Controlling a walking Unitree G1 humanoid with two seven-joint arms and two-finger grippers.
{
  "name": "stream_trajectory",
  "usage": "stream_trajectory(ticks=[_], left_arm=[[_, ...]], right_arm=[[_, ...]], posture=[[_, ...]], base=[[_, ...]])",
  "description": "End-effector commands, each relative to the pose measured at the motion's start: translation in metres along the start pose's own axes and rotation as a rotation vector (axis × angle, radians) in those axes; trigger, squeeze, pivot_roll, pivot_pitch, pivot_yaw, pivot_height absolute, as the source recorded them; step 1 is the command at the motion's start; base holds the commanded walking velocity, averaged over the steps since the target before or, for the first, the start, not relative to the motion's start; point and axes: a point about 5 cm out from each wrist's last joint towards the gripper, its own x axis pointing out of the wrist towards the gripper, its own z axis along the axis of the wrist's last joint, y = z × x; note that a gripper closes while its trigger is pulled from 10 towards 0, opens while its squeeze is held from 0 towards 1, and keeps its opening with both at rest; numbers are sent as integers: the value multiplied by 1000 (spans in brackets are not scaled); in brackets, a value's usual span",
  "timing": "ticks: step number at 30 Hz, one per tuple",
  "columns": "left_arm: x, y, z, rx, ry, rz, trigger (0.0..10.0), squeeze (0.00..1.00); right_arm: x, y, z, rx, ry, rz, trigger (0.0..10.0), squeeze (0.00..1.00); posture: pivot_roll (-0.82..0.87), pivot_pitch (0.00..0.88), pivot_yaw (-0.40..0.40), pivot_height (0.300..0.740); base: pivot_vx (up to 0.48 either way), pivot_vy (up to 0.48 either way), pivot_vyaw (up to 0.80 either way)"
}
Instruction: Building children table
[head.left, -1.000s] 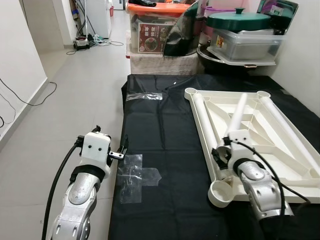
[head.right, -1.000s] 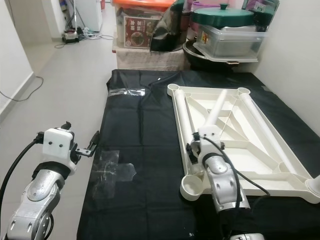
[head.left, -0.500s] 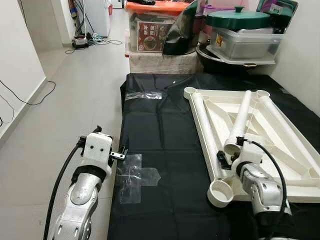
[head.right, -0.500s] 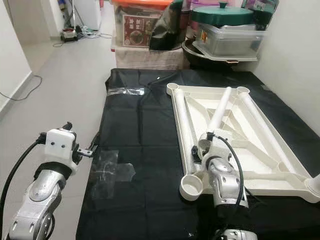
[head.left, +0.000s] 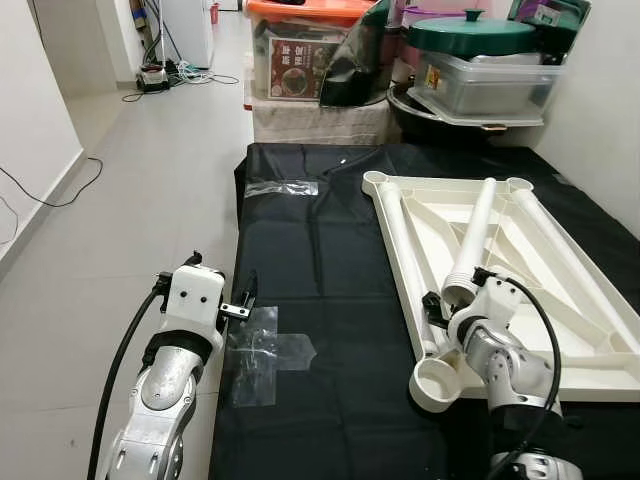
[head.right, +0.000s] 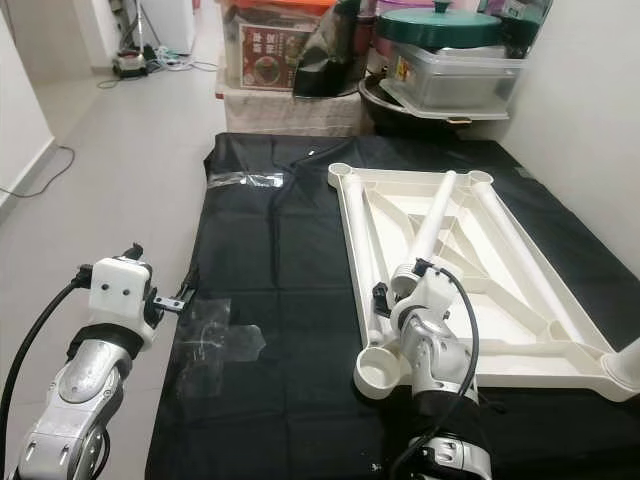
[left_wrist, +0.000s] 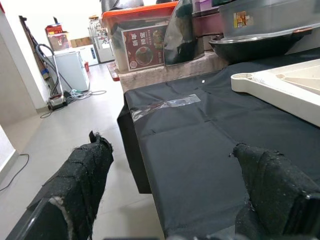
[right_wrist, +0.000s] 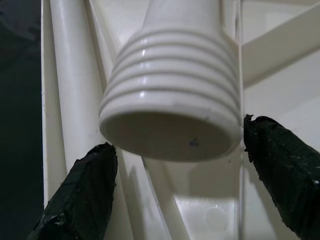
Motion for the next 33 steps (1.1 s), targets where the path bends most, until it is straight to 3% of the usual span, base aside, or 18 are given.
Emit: stream_trajectory(ticks=[1, 3, 5, 10, 25, 33], left_arm=[[1, -3, -3, -1, 12, 1, 10000, 0], [1, -3, -3, -1, 12, 2, 10000, 0], [1, -4, -3, -2, 12, 4, 10000, 0], [1, -5, -3, -3, 11, 6, 10000, 0], [2, -5, -3, -3, 13, 16, 10000, 0], [3, -6, -3, -5, 16, 21, 10000, 0]], right_arm=[[2, 0, 4, 22, -34, -36, 10000, 0], [2, -3, 5, 45, -43, -63, 10000, 0], [3, 4, 7, 99, -80, 3, 10000, 0], [3, 10, 4, 104, -97, 59, 10000, 0], [8, 2, -5, 66, -80, -19, 10000, 0], [10, -5, 5, 118, -135, -55, 10000, 0]], posture=[[-24, 0, -123, 740], [-24, 0, -127, 740], [-26, 0, -127, 740], [-20, 0, -133, 740], [-16, 0, -143, 740], [-23, 0, -143, 740]], base=[[0, 0, 0], [0, 0, 0], [0, 0, 0], [0, 0, 0], [0, 0, 0], [0, 0, 0]])
